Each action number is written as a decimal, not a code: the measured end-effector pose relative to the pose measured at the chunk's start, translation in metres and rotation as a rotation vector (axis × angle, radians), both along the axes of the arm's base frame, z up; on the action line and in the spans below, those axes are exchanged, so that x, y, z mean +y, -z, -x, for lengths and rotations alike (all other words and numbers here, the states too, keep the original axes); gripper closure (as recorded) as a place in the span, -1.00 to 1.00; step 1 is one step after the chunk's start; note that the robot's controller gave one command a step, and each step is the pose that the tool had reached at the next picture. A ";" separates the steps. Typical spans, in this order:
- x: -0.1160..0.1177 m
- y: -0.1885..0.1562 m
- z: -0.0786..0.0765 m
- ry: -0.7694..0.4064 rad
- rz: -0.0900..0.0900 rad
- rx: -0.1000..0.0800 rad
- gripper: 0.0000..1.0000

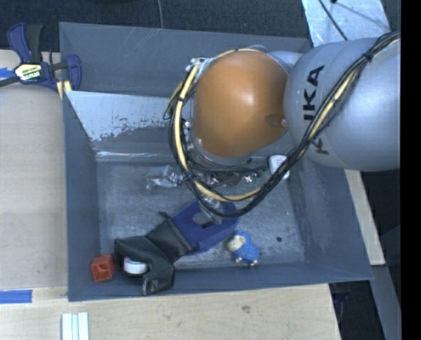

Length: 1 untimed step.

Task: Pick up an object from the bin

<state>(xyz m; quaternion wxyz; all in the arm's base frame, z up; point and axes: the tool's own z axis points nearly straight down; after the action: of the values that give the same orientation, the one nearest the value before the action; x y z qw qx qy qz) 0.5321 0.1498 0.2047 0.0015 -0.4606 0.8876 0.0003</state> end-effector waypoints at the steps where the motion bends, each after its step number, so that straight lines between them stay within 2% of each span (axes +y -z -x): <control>1: -0.042 0.084 0.034 -0.028 0.004 0.010 -1.00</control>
Offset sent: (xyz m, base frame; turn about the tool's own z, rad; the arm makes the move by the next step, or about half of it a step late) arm -0.0315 -0.0399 -0.0794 -0.0322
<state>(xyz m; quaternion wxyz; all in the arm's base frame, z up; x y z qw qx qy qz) 0.4984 0.1074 0.1209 -0.0040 -0.4729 0.8811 0.0008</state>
